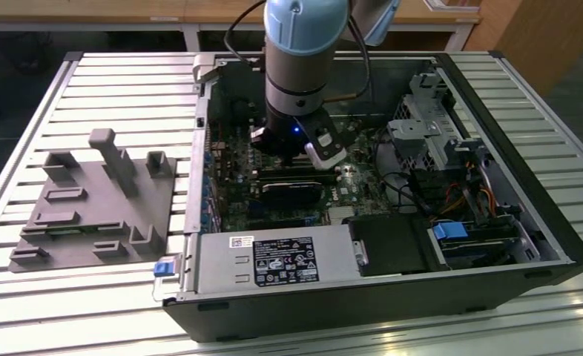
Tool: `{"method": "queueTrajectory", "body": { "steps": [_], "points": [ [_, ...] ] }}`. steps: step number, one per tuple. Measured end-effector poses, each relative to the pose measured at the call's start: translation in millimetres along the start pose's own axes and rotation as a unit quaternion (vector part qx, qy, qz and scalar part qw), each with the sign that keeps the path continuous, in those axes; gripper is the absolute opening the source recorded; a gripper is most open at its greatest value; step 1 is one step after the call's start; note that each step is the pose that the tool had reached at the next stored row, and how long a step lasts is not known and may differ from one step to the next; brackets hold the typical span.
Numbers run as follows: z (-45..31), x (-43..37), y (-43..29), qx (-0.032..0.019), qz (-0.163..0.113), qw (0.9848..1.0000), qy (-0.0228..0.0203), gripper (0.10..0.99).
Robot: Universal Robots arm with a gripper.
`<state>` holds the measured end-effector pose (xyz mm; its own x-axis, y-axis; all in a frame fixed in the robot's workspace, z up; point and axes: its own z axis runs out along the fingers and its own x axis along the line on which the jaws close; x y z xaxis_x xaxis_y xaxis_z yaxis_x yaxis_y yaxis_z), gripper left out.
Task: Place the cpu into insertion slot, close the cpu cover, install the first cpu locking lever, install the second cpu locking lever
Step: 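Install the second cpu locking lever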
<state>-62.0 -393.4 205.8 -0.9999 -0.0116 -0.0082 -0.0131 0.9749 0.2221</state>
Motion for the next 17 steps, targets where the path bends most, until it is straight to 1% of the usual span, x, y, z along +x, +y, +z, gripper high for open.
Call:
{"method": "queueTrajectory", "body": {
  "steps": [2, 3, 6, 7, 8, 11, 13, 17],
  "points": [
    [0.1, 0.2, -2.1, -0.0051, 0.000, 1.0000, -0.0001, 0.106],
    [-0.1, 0.3, -3.0, -0.0087, 0.000, 1.0000, -0.0002, 0.106],
    [-0.8, 1.7, -5.7, -0.0232, 0.000, 0.9997, -0.0004, 0.106],
    [-1.0, 2.0, -6.8, -0.0271, 0.000, 0.9996, -0.0004, 0.106],
    [-1.1, 2.3, -8.0, -0.0292, 0.000, 0.9996, -0.0005, 0.106],
    [-0.8, 5.1, -10.8, -0.0301, 0.000, 0.9995, -0.0005, 0.106],
    [0.0, 9.0, -11.7, -0.0301, 0.000, 0.9995, -0.0006, 0.106],
    [3.6, 12.2, -12.5, -0.0306, 0.000, 0.9995, -0.0007, 0.106]
  ]
}}
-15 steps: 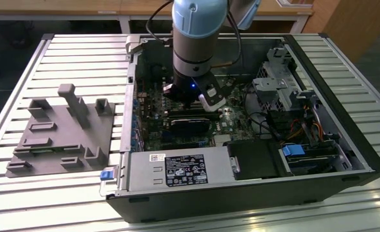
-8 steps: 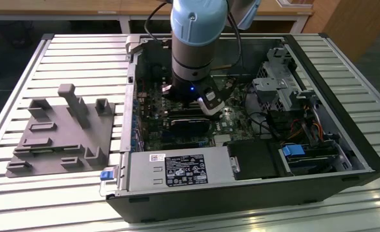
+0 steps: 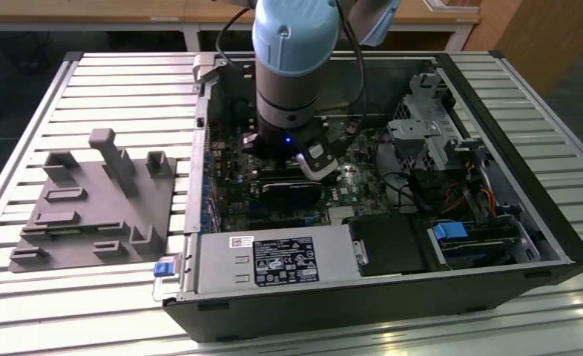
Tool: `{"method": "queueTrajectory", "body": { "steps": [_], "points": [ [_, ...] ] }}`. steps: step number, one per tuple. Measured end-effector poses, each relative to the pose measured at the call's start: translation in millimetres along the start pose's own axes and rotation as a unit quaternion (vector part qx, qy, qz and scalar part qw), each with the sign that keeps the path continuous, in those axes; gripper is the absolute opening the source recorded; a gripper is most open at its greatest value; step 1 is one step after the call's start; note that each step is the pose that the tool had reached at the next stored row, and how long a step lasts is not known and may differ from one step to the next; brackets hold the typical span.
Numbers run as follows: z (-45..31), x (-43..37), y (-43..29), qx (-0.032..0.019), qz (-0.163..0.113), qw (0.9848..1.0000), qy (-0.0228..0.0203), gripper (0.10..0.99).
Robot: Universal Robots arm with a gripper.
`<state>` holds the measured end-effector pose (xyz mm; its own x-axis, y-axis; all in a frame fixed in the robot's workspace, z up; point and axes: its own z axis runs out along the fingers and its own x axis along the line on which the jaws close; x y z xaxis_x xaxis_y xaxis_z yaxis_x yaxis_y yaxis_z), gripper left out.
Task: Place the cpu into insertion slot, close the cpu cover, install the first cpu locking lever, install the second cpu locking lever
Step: 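Install the second cpu locking lever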
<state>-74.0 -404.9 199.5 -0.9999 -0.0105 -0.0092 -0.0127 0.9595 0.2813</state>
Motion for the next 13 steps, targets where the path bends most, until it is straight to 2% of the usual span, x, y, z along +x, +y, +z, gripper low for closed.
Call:
{"method": "queueTrajectory", "body": {
  "steps": [4, 13],
  "points": [
    [3.4, 0.1, -0.8, -0.0011, 0.000, 1.0000, 0.0000, 0.106],
    [8.9, 0.4, 1.0, -0.0086, 0.000, 1.0000, -0.0002, 0.106]
  ]
}}
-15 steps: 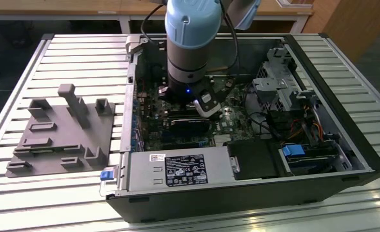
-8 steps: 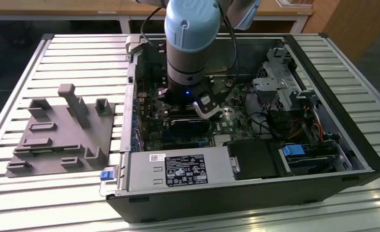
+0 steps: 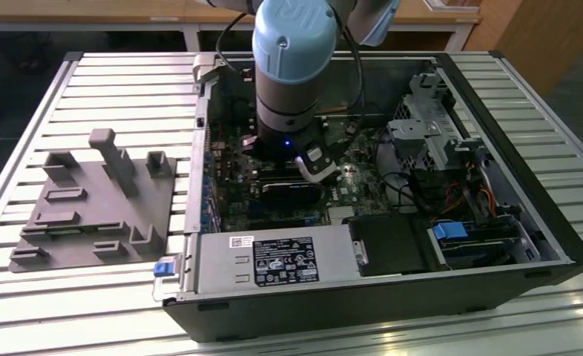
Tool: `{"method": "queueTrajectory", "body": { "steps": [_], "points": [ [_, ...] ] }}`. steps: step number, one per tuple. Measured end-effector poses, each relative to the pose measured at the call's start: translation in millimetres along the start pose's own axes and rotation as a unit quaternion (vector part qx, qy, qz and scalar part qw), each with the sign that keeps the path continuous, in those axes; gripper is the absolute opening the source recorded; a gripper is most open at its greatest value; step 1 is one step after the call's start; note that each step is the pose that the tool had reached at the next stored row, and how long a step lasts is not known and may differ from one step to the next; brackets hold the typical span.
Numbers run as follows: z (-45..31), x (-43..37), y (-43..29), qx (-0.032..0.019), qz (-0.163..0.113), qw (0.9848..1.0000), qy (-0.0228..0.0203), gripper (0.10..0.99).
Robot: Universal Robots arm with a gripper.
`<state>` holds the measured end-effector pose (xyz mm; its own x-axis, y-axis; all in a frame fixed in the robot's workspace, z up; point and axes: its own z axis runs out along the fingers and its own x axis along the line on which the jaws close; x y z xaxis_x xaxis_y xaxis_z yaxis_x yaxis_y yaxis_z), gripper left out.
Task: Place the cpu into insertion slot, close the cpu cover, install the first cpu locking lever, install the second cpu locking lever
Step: 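Install the second cpu locking lever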
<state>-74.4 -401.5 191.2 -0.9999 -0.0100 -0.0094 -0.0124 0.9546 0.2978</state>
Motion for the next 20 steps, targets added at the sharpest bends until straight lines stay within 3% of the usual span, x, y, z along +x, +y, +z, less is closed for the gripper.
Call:
{"method": "queueTrajectory", "body": {
  "steps": [9, 20],
  "points": [
    [2.9, 5.2, 0.9, -0.0060, 0.000, 1.0000, -0.0001, 0.106],
    [-11.3, 6.1, 5.3, -0.0084, 0.000, 1.0000, -0.0001, 0.106]
  ]
}}
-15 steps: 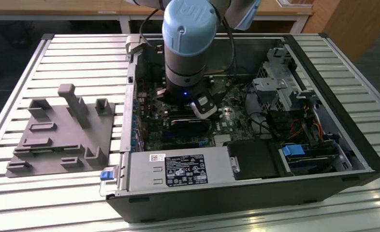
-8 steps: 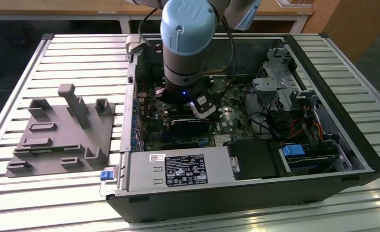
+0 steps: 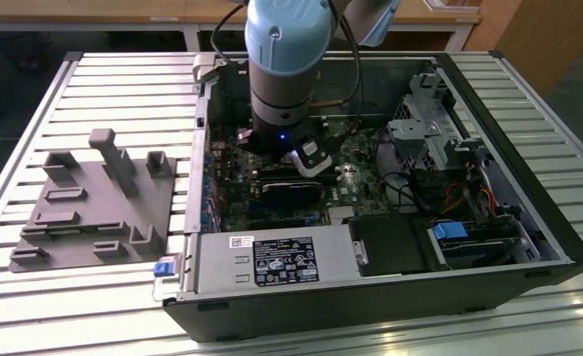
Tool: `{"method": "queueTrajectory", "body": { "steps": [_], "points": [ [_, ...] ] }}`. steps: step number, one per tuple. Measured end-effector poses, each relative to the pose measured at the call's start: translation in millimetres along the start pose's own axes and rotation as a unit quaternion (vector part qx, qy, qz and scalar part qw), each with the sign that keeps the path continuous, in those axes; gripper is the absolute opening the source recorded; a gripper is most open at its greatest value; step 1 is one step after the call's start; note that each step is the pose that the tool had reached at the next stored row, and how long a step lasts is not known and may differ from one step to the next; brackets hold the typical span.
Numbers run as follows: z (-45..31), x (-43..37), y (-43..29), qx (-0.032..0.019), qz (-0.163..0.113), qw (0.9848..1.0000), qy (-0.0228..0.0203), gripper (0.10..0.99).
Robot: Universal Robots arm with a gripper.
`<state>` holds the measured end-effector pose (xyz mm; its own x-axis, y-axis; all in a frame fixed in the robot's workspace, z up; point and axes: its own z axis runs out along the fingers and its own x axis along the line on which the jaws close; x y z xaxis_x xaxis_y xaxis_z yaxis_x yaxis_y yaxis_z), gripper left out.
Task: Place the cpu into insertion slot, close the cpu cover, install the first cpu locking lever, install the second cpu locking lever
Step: 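Install the second cpu locking lever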
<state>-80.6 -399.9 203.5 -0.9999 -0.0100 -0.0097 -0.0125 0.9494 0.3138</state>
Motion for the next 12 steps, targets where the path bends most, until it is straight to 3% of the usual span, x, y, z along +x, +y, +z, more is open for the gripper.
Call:
{"method": "queueTrajectory", "body": {
  "steps": [5, 12],
  "points": [
    [-9.4, -0.8, 3.1, -0.0011, 0.000, 1.0000, 0.0000, 0.106],
    [-28.4, -1.1, 9.3, -0.0011, 0.000, 1.0000, 0.0000, 0.106]
  ]
}}
